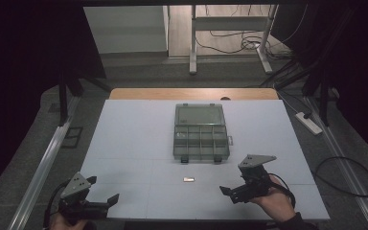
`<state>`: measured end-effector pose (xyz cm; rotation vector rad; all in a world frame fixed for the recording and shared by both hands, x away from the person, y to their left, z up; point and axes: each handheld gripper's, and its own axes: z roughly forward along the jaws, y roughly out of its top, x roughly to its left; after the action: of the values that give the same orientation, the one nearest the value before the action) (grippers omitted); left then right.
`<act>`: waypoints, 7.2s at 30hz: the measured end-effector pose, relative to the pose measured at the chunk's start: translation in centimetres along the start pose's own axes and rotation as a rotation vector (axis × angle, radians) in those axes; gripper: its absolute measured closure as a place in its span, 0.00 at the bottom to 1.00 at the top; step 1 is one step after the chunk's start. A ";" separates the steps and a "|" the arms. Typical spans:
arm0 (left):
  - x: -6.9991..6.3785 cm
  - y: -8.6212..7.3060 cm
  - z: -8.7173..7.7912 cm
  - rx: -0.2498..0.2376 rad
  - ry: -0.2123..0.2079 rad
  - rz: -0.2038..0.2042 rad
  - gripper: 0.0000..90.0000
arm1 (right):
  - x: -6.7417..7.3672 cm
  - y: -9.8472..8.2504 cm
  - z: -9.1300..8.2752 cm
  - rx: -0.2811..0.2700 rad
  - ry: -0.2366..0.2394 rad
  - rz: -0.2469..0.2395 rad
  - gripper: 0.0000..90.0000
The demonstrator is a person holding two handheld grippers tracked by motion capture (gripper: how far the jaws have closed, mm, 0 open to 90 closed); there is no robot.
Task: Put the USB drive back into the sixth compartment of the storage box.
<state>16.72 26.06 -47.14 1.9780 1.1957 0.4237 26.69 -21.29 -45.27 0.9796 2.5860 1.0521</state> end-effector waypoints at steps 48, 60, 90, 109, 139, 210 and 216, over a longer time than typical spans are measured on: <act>0.1 0.1 0.1 -0.002 -0.007 0.003 0.01 | 4.0 4.6 6.1 0.133 0.078 -0.134 0.00; 0.1 0.1 0.1 -0.001 -0.008 0.004 0.01 | 4.9 5.6 8.1 0.166 0.110 -0.148 0.00; 0.2 0.0 0.1 0.000 -0.013 -0.001 0.01 | 4.5 5.9 14.0 0.338 0.040 -0.218 0.00; 0.2 0.1 0.1 0.003 -0.013 -0.001 0.01 | 4.5 6.3 13.8 0.341 0.102 -0.324 0.80; 0.0 0.1 0.1 0.001 -0.018 0.011 0.01 | 3.3 7.7 11.5 0.213 0.123 -0.239 0.88; -0.1 1.4 2.4 0.071 -0.094 0.037 0.02 | -2.5 11.6 12.7 0.099 -0.064 -0.121 0.75; -0.1 1.4 2.4 0.065 -0.094 0.042 0.02 | -2.3 11.6 12.2 0.093 -0.061 -0.117 0.61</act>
<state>18.93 24.53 -47.61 2.0588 1.1231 0.3131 39.12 -9.84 -46.55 0.8547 2.6272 0.8672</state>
